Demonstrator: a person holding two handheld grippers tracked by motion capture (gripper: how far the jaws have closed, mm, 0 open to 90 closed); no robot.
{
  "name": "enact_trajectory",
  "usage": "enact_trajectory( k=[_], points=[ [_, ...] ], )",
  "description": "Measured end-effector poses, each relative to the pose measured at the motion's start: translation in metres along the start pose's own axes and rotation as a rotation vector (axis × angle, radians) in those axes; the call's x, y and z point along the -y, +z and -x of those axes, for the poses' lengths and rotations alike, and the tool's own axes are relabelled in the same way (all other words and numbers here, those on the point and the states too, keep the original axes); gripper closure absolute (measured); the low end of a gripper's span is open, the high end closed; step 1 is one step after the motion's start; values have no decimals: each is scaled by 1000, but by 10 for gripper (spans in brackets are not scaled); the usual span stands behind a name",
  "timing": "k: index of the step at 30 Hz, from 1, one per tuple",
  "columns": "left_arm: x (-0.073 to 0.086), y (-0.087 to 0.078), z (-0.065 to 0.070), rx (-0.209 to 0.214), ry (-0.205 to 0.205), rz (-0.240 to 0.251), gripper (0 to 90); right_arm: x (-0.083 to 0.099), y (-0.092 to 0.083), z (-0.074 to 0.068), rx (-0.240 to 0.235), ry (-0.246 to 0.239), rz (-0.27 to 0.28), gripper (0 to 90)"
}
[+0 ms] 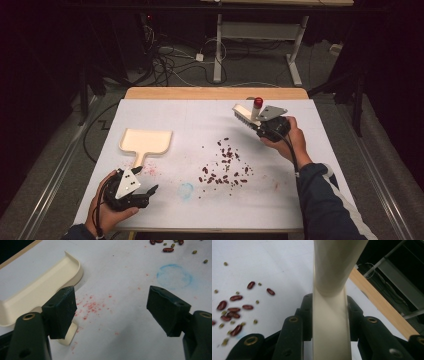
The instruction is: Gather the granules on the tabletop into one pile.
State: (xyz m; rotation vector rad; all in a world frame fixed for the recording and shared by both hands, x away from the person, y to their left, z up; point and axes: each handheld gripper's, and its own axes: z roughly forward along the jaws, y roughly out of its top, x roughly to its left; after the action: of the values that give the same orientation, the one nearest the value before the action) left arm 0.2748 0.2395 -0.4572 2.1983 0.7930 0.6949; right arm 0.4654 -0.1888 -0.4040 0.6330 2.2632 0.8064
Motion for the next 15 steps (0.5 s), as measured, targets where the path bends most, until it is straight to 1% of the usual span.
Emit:
enact_trajectory(
  k=[1,4,5,6,7,8,9,10,11,12,13,14,15],
  points=[
    [0,0,0,-2,-5,-2,234,-2,6,-2,-1,-6,-2,680],
    [-1,0,-1,1,-6,3,232,-8,23,-11,-4,-57,-22,680],
    [-2,0,-1,2,-4,3,232,-10,28,-16,-13,-69,-30,679],
    [-2,1,0,4,-5,5,232,-13,35,-26,-40,-91,-38,680],
    [-2,1,1,7,-4,2,232,-16,37,-32,-54,-107,-39,680],
    [-1,1,2,7,3,-3,232,-18,39,-39,-66,-124,-40,679],
    [-1,1,2,5,9,-9,232,-18,39,-39,-66,-124,-40,679],
    [-1,1,3,5,10,-7,229,-21,40,-52,-90,-162,-41,679],
    [-1,0,3,8,8,-4,229,-21,40,-52,-90,-162,-41,679],
    [-1,0,3,7,7,0,228,-22,38,-65,-119,-192,-25,679],
    [-1,-1,3,6,5,4,228,-22,36,-70,-133,-211,-21,678],
    [-1,-1,2,8,0,7,228,-22,36,-70,-133,-211,-21,678],
    [-1,-2,2,13,-7,9,228,-20,34,-77,-143,-203,-7,678]
  ],
)
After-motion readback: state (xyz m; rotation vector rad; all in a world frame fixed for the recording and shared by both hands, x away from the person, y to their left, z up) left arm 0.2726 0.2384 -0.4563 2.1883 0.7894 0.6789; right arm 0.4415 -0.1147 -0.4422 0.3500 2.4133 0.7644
